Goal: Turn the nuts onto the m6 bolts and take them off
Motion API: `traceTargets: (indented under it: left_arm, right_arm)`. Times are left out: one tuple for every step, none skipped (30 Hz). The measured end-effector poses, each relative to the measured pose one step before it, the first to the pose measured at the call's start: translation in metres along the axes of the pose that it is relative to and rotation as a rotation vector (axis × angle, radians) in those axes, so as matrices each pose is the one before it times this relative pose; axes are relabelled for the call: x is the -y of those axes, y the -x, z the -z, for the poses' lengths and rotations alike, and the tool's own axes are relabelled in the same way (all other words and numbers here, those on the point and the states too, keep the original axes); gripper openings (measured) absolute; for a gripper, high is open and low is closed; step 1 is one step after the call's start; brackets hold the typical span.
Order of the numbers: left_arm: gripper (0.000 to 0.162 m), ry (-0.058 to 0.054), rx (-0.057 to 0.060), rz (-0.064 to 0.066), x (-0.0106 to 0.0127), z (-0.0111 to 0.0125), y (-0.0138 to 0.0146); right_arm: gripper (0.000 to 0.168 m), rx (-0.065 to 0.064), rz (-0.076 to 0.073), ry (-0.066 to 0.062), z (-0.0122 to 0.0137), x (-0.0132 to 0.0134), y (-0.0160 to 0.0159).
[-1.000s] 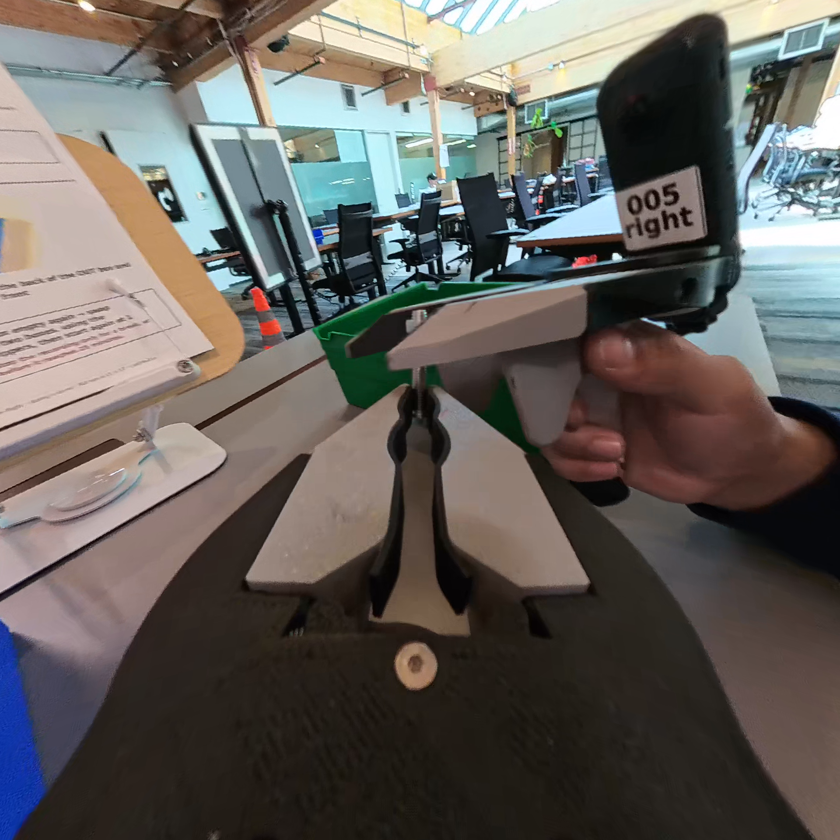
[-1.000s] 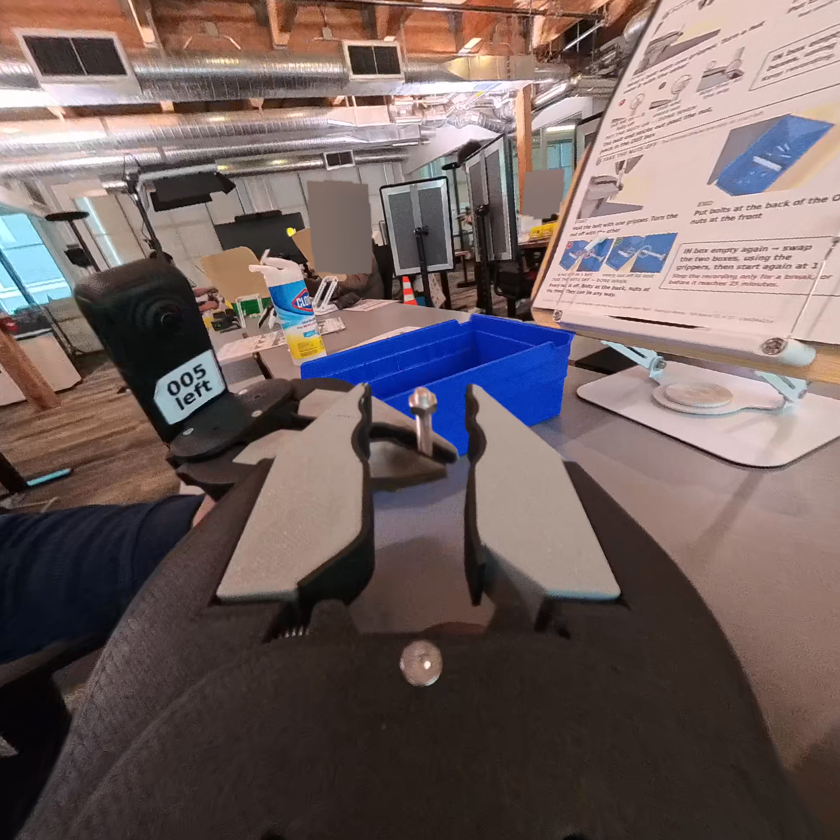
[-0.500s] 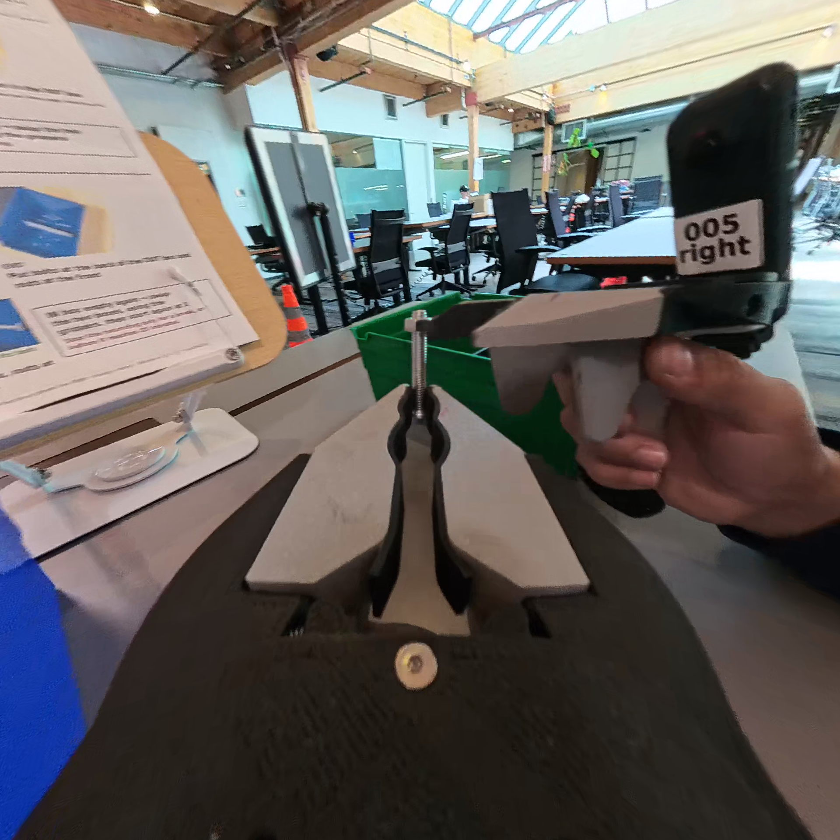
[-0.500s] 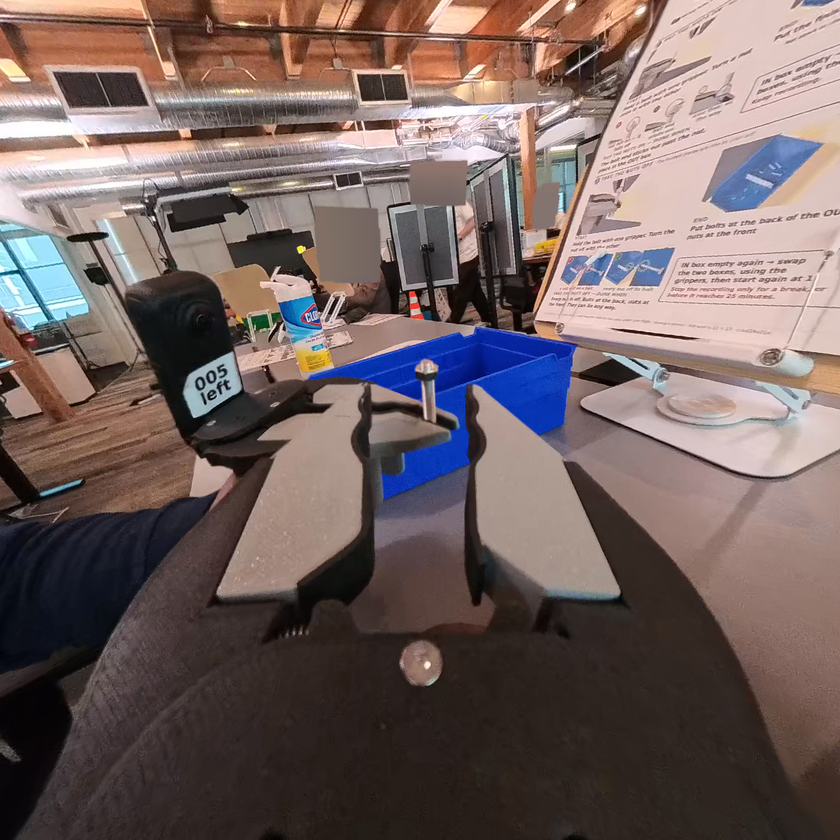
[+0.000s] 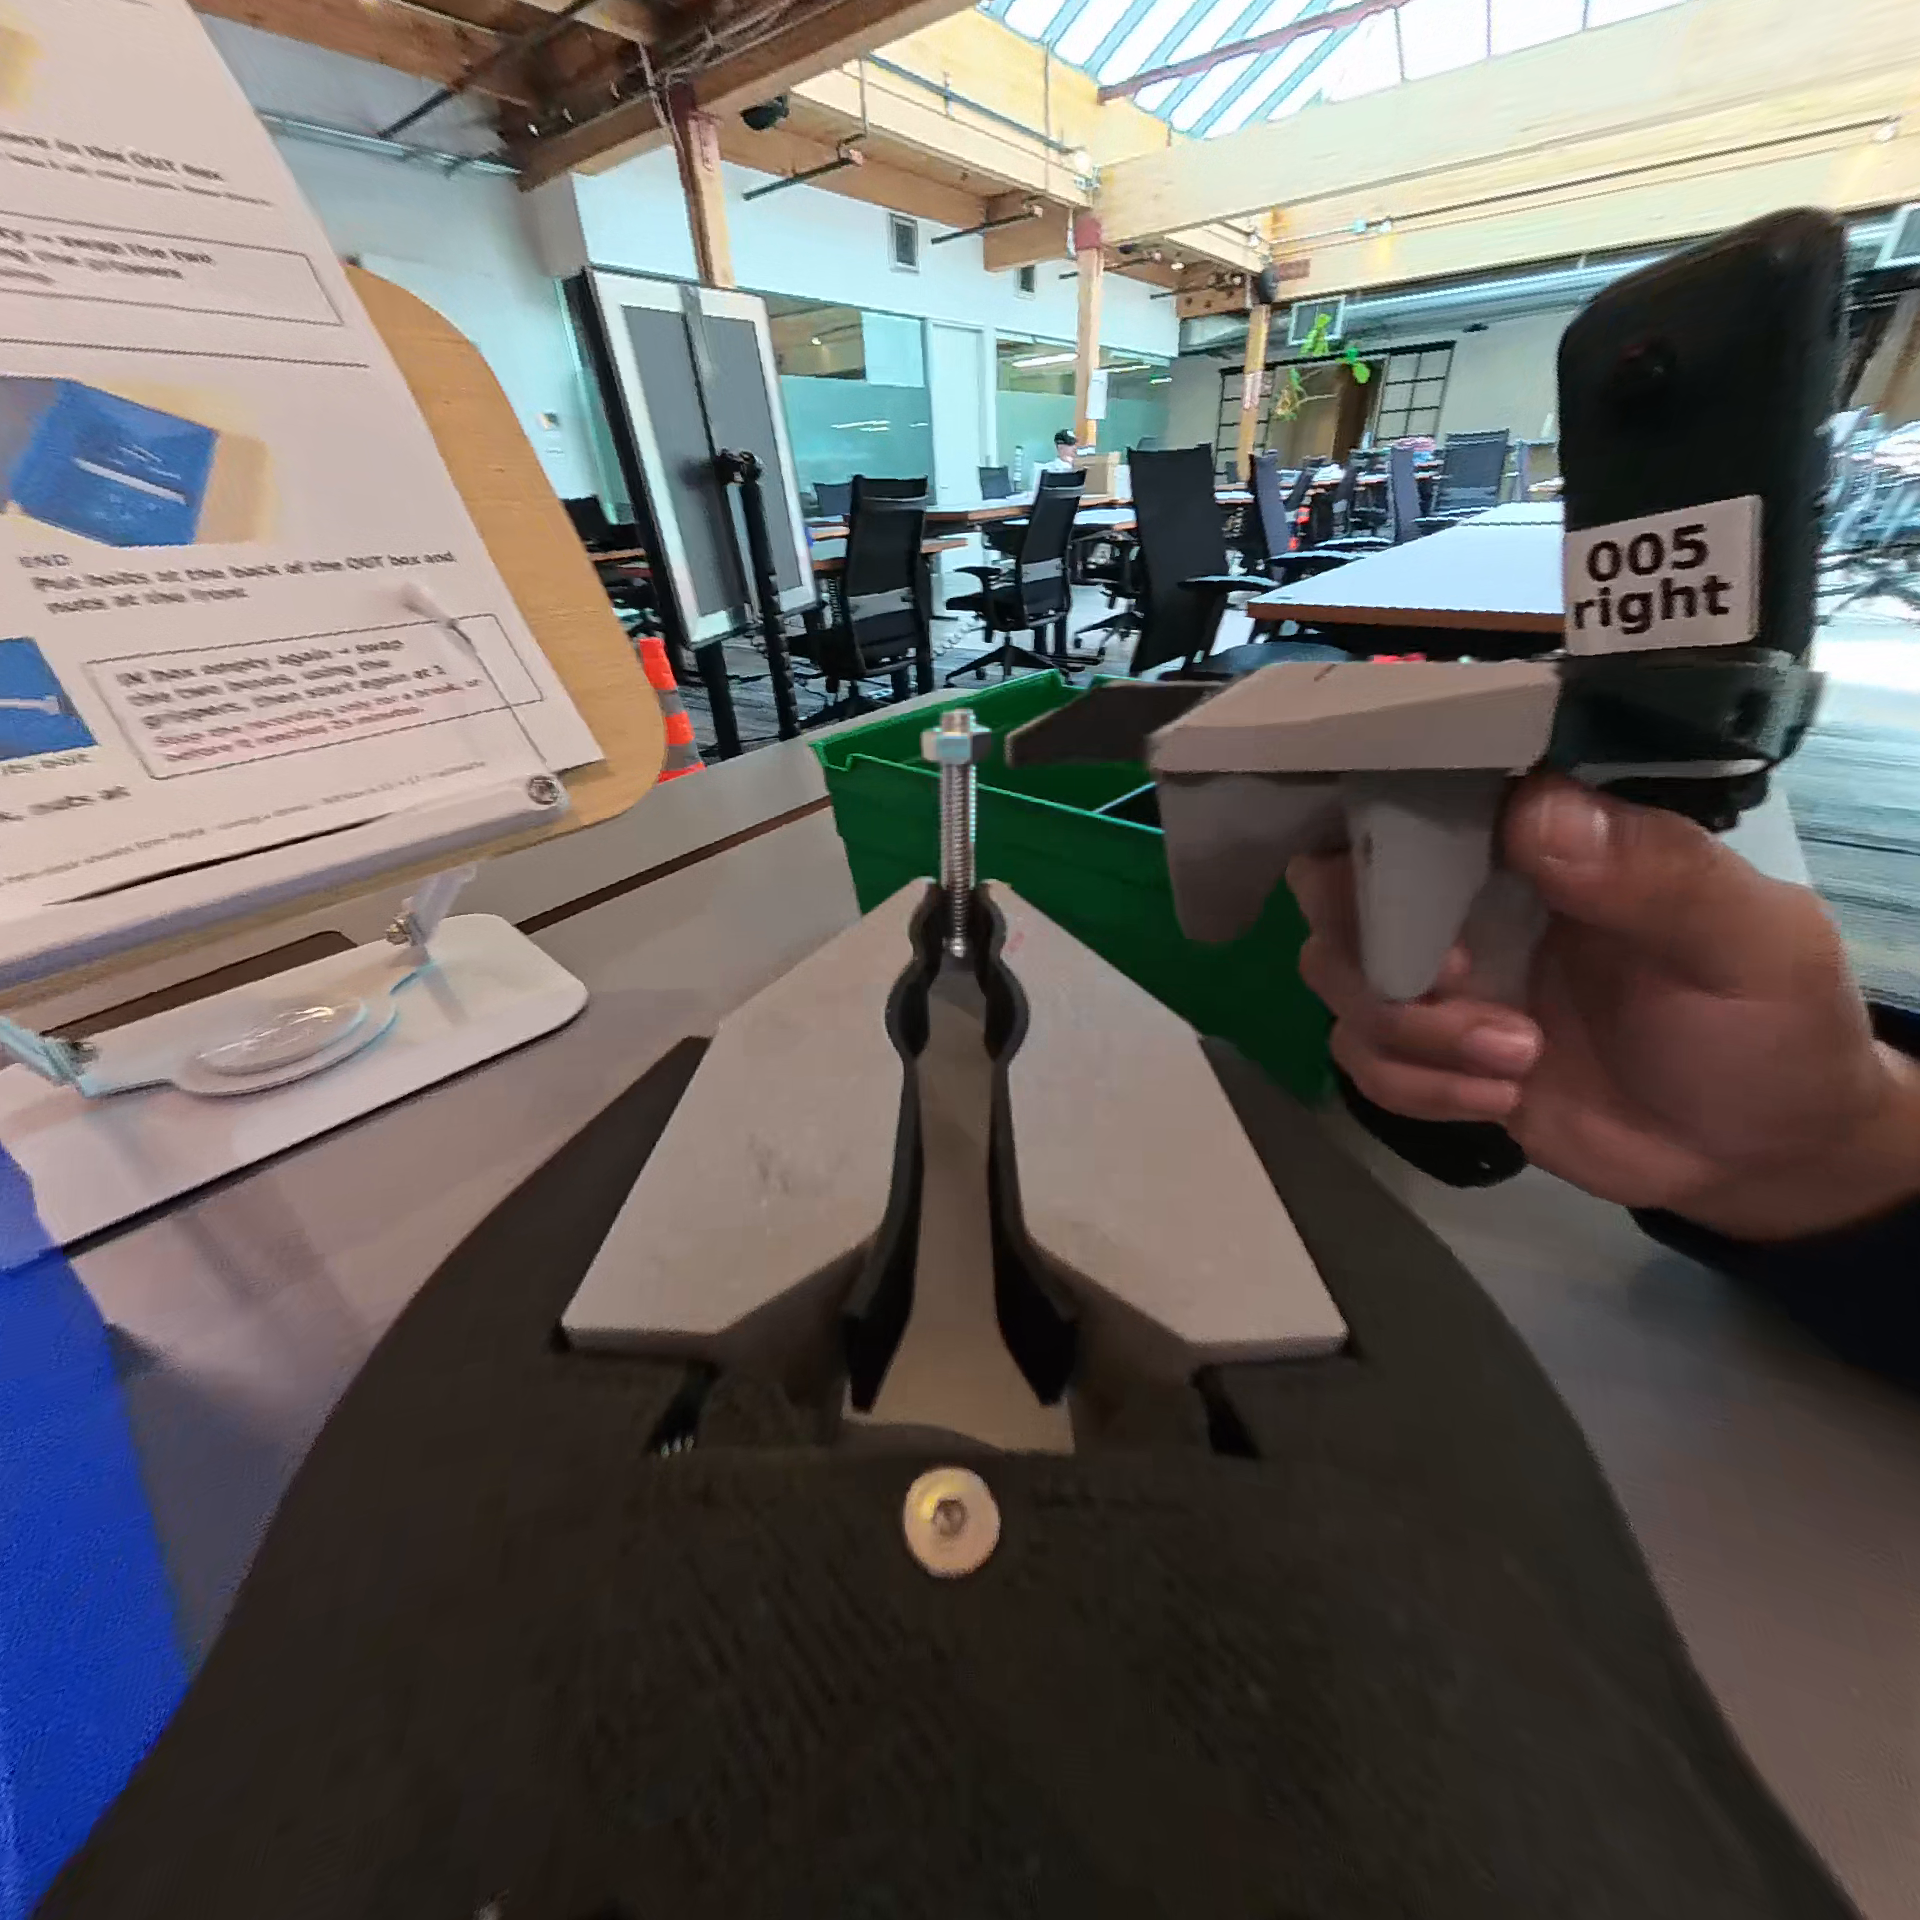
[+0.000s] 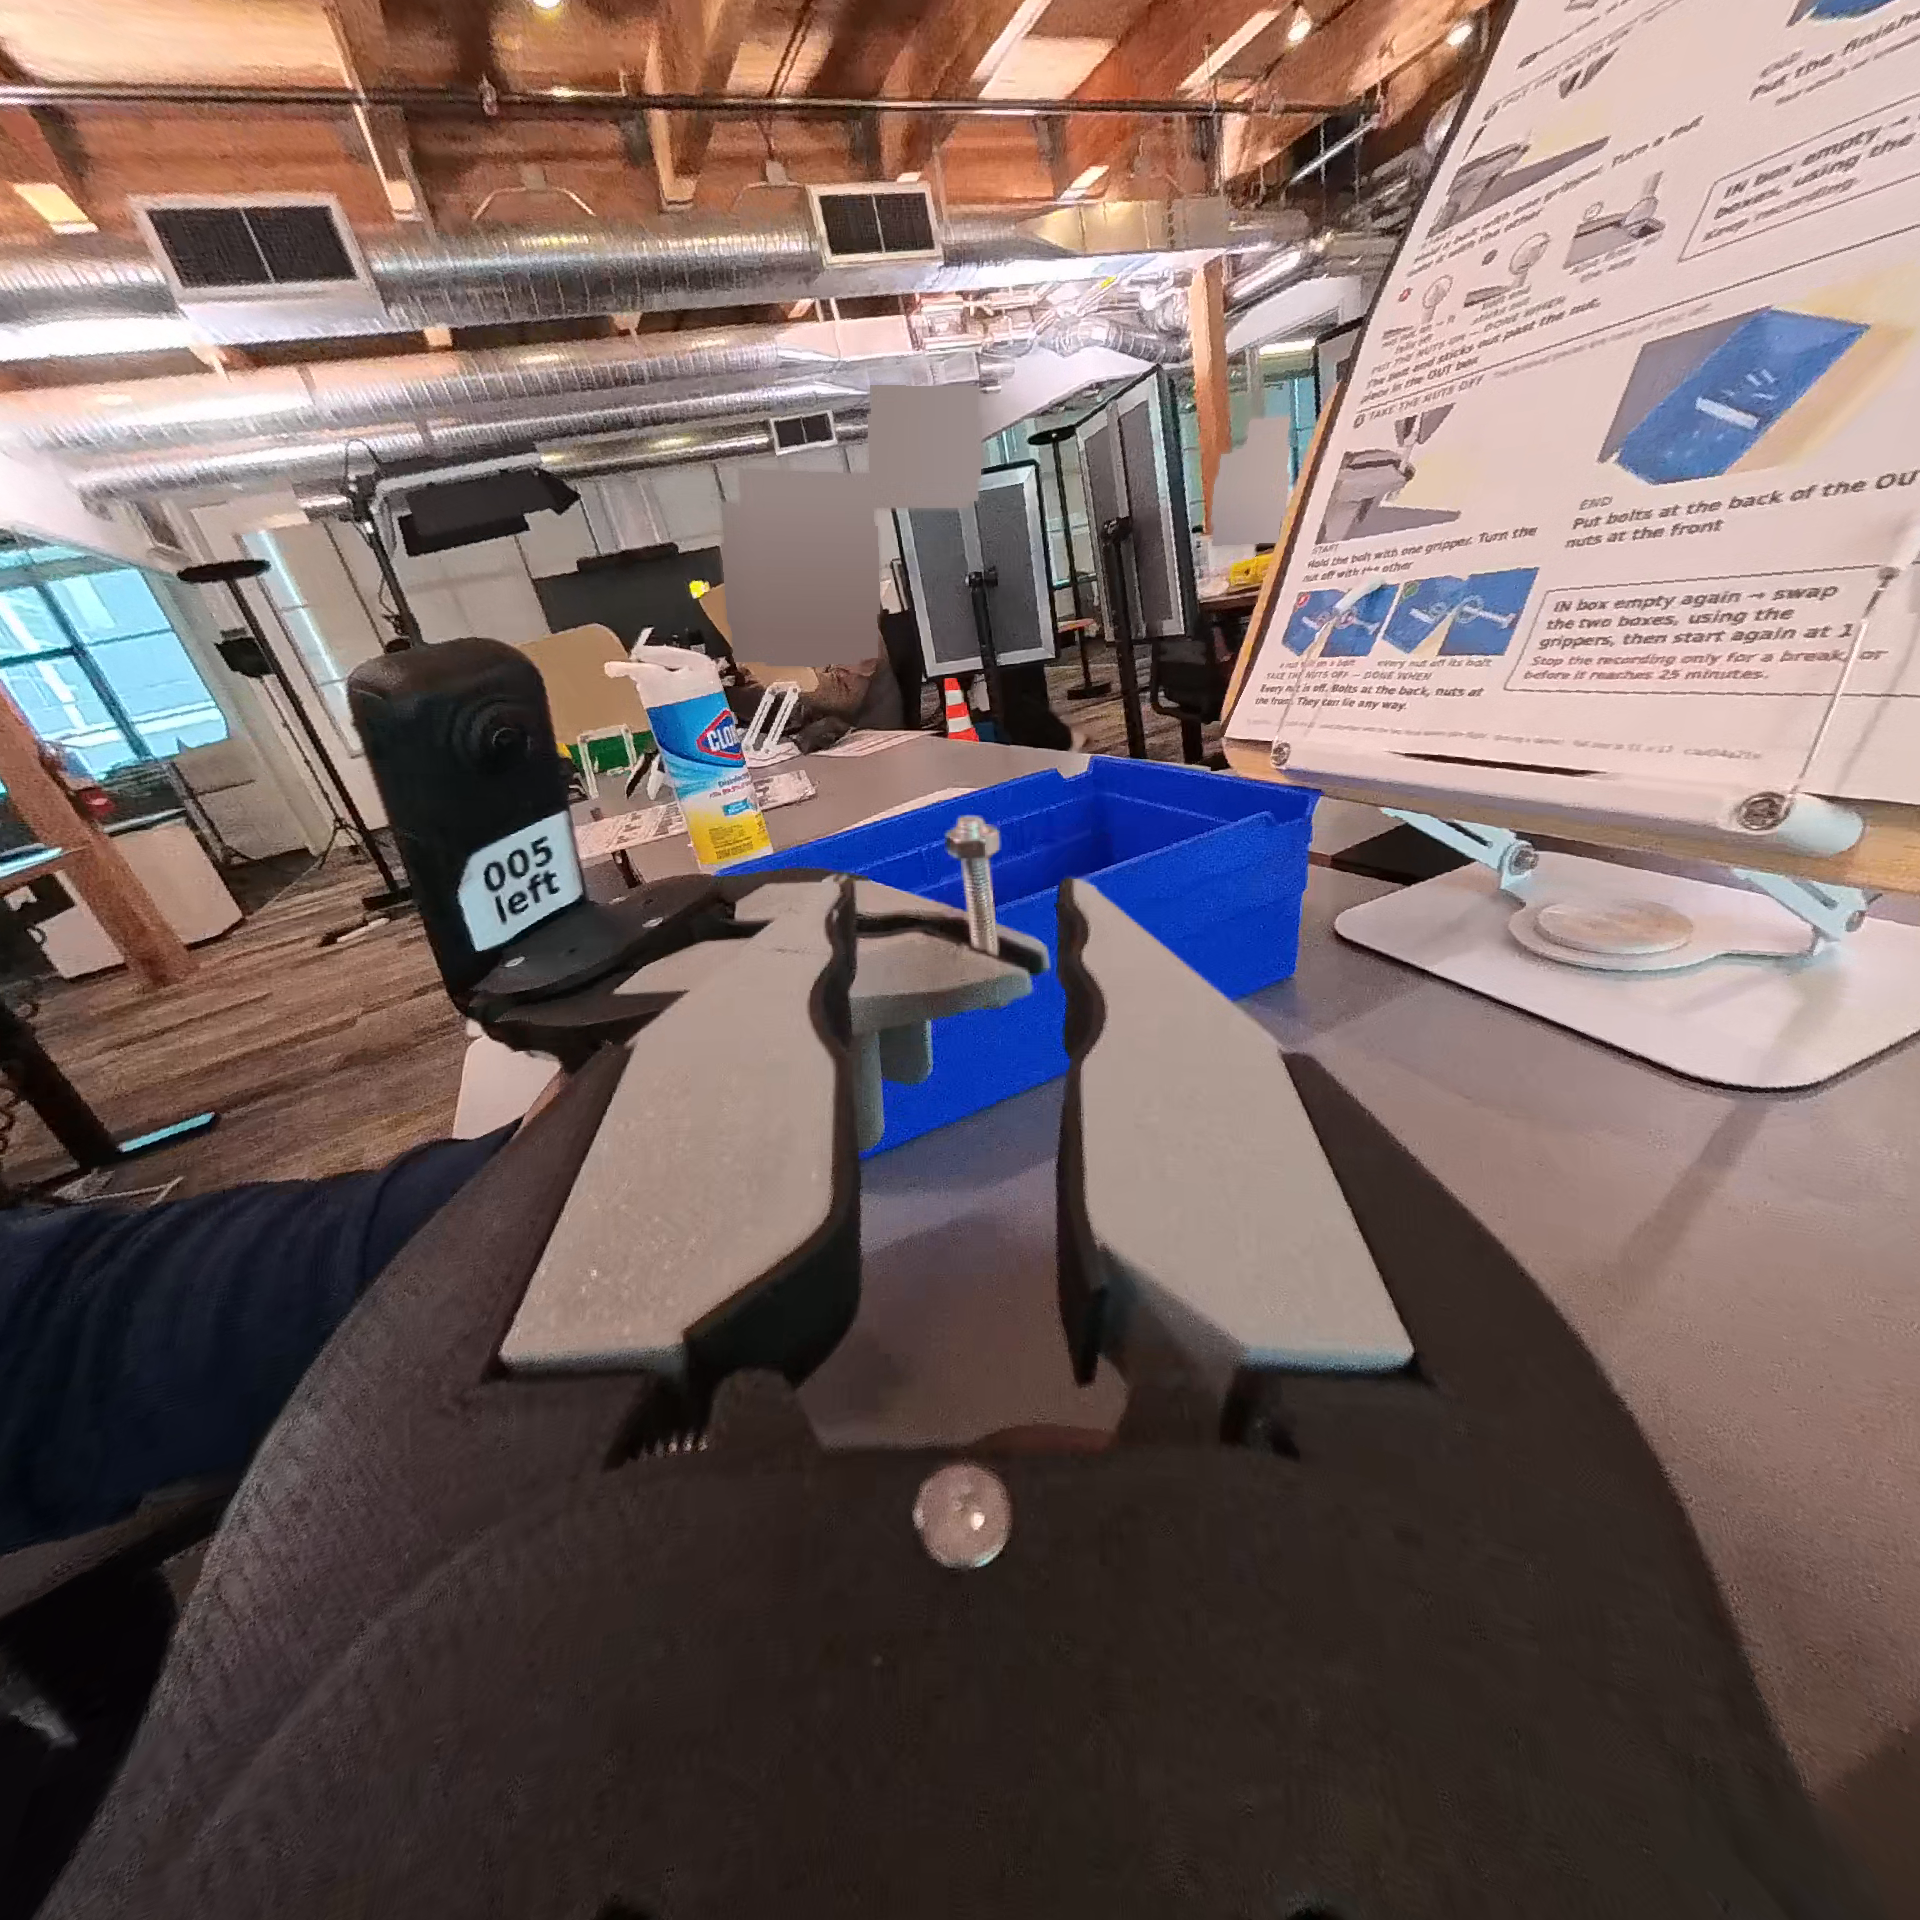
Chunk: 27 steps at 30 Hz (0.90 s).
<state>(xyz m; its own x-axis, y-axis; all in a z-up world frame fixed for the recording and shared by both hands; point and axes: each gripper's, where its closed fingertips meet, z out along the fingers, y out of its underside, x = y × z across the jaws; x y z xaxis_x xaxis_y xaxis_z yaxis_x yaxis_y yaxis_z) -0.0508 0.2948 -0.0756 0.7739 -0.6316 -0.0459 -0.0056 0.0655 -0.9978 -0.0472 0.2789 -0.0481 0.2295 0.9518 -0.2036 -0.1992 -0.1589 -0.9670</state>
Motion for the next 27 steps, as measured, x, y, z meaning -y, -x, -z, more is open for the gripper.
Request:
traceTargets:
  left_arm:
    - [0.002, 0.0026, -0.0249, 0.0114, -0.00119, -0.00149, -0.00507]
    - [0.002, 0.0092, -0.0205, -0.0046, -0.00249, -0.00252, -0.00650]
    - [0.002, 0.0170, -0.0204, -0.0196, -0.00377, -0.00319, -0.00797]
    - [0.002, 0.0073, -0.0145, -0.0213, -0.00195, -0.00262, -0.00749]
    - [0.002, 0.0030, -0.0109, -0.0188, -0.00076, -0.00186, -0.00587]
    - [0.002, 0.0052, -0.0044, -0.0145, -0.00068, -0.00122, -0.00309]
    - [0.002, -0.0005, 0.0074, -0.0053, 0.00034, 0.00005, 0.00080]
    - [0.002, -0.0058, 0.0090, 0.0021, 0.00131, 0.00120, 0.00284]
    - [0.002, -0.0045, 0.0147, 0.0057, 0.00109, 0.00189, 0.00461]
    - [0.002, -0.0071, 0.0185, 0.0041, 0.00157, 0.00224, 0.00546]
    - [0.002, -0.0075, 0.0122, 0.0081, 0.00153, 0.00197, 0.00460]
    - [0.002, -0.0055, 0.0041, 0.0132, 0.00120, 0.00143, 0.00302]
    - [0.002, -0.0041, 0.0003, 0.0132, 0.00079, 0.00067, 0.00162]
    - [0.002, 0.0010, -0.0043, 0.0054, -0.00018, -0.00025, -0.00044]
    - [0.002, 0.0068, -0.0071, -0.0049, -0.00120, -0.00089, -0.00224]
    - [0.002, 0.0063, -0.0094, -0.0128, -0.00129, -0.00132, -0.00382]
    - [0.002, 0.0081, -0.0118, -0.0139, -0.00183, -0.00167, -0.00488]
    - [0.002, 0.0072, -0.0089, -0.0136, -0.00161, -0.00158, -0.00455]
    - [0.002, 0.0050, -0.0070, -0.0101, -0.00113, -0.00104, -0.00356]
    - [0.002, 0.0029, -0.0041, -0.0049, -0.00061, -0.00075, -0.00185]
    - [0.002, 0.0014, -0.0003, 0.0012, -0.00014, -0.00019, 0.00017]
    - [0.002, -0.0035, 0.0063, 0.0052, 0.00068, 0.00072, 0.00213]
    - [0.002, -0.0039, 0.0094, 0.0064, 0.00076, 0.00123, 0.00321]
    - [0.002, -0.0033, 0.0136, 0.0064, 0.00085, 0.00145, 0.00420]
    - [0.002, -0.0047, 0.0144, 0.0065, 0.00107, 0.00146, 0.00434]
    - [0.002, -0.0042, 0.0058, 0.0072, 0.00106, 0.00118, 0.00280]
    - [0.002, -0.0025, 0.0004, 0.0081, 0.00069, 0.00068, 0.00143]
  right_arm:
    - [0.035, 0.0136, -0.0008, 0.0121, -0.00173, -0.00237, 0.00276]
    - [0.034, 0.0169, 0.0068, 0.0101, -0.00226, -0.00230, 0.00448]
    - [0.038, 0.0161, 0.0110, 0.0098, -0.00274, -0.00210, 0.00519]
    - [0.043, 0.0009, 0.0170, 0.0104, -0.00253, -0.00200, 0.00287]
    - [0.043, -0.0042, 0.0196, 0.0084, -0.00136, -0.00137, 0.00152]
    - [0.041, -0.0066, 0.0143, 0.0076, -0.00048, -0.00116, 0.00004]
    - [0.040, -0.0098, 0.0048, 0.0023, 0.00040, -0.00041, -0.00167]
    - [0.040, -0.0066, -0.0045, -0.0027, 0.00091, 0.00057, -0.00208]
    - [0.040, -0.0056, -0.0094, -0.0098, 0.00164, 0.00181, -0.00241]
    - [0.040, -0.0094, -0.0089, -0.0159, 0.00223, 0.00274, -0.00303]
    - [0.039, -0.0106, -0.0068, -0.0141, 0.00217, 0.00261, -0.00311]
    - [0.039, -0.0083, -0.0042, -0.0089, 0.00180, 0.00176, -0.00252]
    - [0.038, -0.0018, -0.0018, -0.0051, 0.00107, 0.00096, -0.00092]
    - [0.036, 0.0083, -0.0006, 0.0001, 0.00002, -0.00011, 0.00119]
    - [0.036, 0.0200, 0.0008, 0.0061, -0.00130, -0.00120, 0.00381]
    - [0.035, 0.0264, 0.0033, 0.0122, -0.00244, -0.00246, 0.00546]
    - [0.040, 0.0182, 0.0019, 0.0121, -0.00297, -0.00250, 0.00462]
    - [0.044, 0.0028, 0.0055, 0.0089, -0.00234, -0.00189, 0.00229]
    - [0.044, -0.0089, 0.0118, 0.0082, -0.00114, -0.00136, 0.00009]
    - [0.041, -0.0123, 0.0156, 0.0079, -0.00012, -0.00110, -0.00113]
    - [0.040, -0.0148, 0.0104, 0.0038, 0.00060, -0.00045, -0.00224]
    - [0.039, -0.0154, 0.0015, -0.0024, 0.00127, 0.00067, -0.00309]
    - [0.038, -0.0106, -0.0069, -0.0107, 0.00184, 0.00189, -0.00297]
    - [0.038, -0.0048, -0.0131, -0.0155, 0.00201, 0.00266, -0.00253]
    - [0.038, -0.0052, -0.0142, -0.0149, 0.00213, 0.00249, -0.00267]
    - [0.037, -0.0023, -0.0100, -0.0109, 0.00183, 0.00194, -0.00188]
    - [0.035, 0.0073, -0.0044, -0.0045, 0.00093, 0.00098, 0.00029]
